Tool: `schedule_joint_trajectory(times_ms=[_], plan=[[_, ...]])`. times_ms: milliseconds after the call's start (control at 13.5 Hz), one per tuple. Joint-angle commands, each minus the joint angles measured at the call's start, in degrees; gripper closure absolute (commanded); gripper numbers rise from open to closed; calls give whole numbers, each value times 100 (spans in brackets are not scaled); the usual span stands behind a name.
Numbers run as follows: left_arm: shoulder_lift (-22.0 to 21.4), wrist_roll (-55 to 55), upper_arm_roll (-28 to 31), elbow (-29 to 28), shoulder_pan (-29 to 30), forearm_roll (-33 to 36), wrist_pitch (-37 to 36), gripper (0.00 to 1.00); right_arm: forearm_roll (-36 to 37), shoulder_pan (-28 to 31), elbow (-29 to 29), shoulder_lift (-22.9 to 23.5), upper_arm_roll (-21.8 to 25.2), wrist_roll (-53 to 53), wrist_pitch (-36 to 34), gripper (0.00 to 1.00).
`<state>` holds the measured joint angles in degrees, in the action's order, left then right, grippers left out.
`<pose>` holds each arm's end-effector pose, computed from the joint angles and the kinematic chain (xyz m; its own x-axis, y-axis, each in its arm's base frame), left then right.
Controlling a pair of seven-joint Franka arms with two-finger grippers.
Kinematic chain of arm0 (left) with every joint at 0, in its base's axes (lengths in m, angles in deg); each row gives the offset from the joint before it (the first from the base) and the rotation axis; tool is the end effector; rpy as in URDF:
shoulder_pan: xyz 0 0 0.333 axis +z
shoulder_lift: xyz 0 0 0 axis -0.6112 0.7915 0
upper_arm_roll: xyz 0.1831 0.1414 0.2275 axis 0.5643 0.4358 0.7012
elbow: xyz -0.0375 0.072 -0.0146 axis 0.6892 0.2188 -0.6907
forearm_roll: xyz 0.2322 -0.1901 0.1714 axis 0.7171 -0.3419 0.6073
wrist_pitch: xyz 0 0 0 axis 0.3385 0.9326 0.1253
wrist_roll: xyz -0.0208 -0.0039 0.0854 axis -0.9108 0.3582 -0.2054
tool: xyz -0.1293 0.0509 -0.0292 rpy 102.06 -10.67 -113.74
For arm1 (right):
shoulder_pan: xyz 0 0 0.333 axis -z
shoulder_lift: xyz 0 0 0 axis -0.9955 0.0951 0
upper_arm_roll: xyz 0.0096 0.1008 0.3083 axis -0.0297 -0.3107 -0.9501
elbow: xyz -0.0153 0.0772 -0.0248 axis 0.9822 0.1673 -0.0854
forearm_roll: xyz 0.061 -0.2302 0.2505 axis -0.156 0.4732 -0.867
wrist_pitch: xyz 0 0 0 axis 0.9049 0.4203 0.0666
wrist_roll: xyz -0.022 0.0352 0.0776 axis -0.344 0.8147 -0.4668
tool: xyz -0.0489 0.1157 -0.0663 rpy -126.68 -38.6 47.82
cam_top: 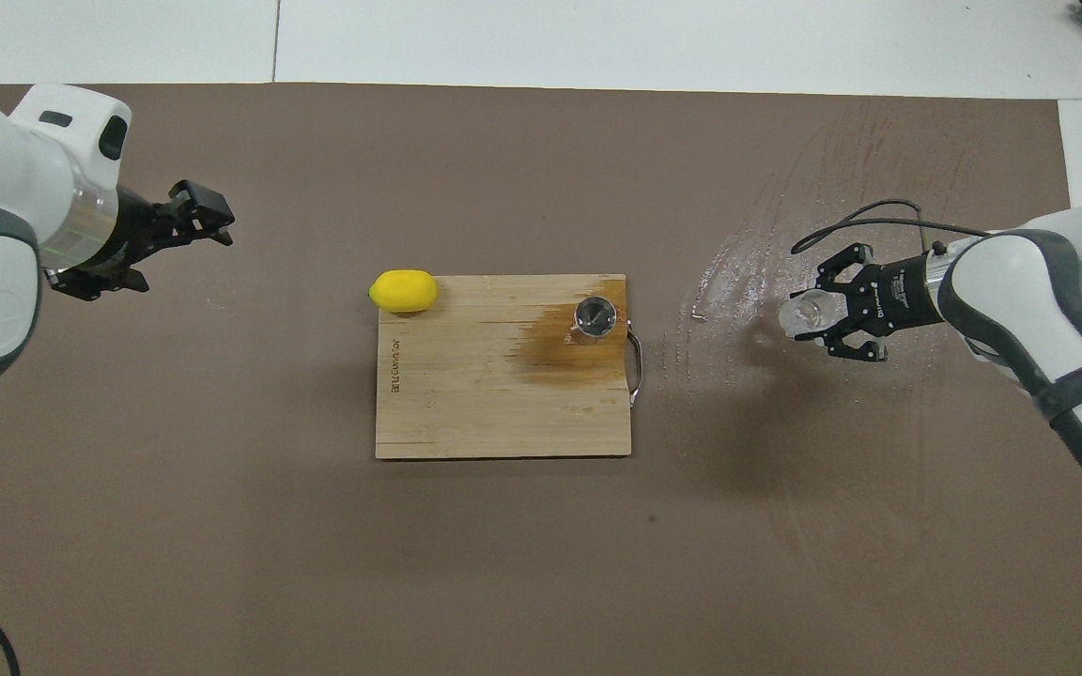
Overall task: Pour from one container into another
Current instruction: 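Lift the glass over the metal cup while the left gripper returns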
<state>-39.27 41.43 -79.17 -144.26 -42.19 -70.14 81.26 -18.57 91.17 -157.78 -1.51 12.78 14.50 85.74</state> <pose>0.5539 -0.0783 0.5129 0.9227 0.3828 0.0455 0.3808 -0.9234 0.0478 0.5648 0.0132 0.3413 0.0340 -0.8436 -0.5358 -0.9992 -0.0410 0.0011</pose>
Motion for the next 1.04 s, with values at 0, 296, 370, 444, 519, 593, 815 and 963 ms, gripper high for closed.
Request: schedule_joint_trajectory(times_ms=[0,296,370,444,519,593,815,963], plan=[[-331,1539,-42,-87,397,77,-526,0,95,-371,164,-103,20,572,222,100],[-690,2529,-33,-34,539,59,-1062,0,973,-1206,490,-33,11,2144,740,100],[-770,2530,-42,10,530,59,-1237,0,1166,-1382,560,-15,11,2452,776,100],[-806,2530,-77,114,539,59,-1405,0,1368,-1514,726,29,11,2717,759,100],[-841,2521,-112,229,556,59,-1572,0,1579,-1637,893,99,11,2963,724,100],[-919,2512,-173,204,644,42,-1556,0,1790,-1795,1060,143,2,3174,680,100],[-1043,2529,-534,2,1022,33,-1616,0,2519,-2252,1508,292,2,3685,505,100],[-956,2468,-455,455,935,-194,-1905,0,3064,-2560,1720,345,2,3738,268,100]])
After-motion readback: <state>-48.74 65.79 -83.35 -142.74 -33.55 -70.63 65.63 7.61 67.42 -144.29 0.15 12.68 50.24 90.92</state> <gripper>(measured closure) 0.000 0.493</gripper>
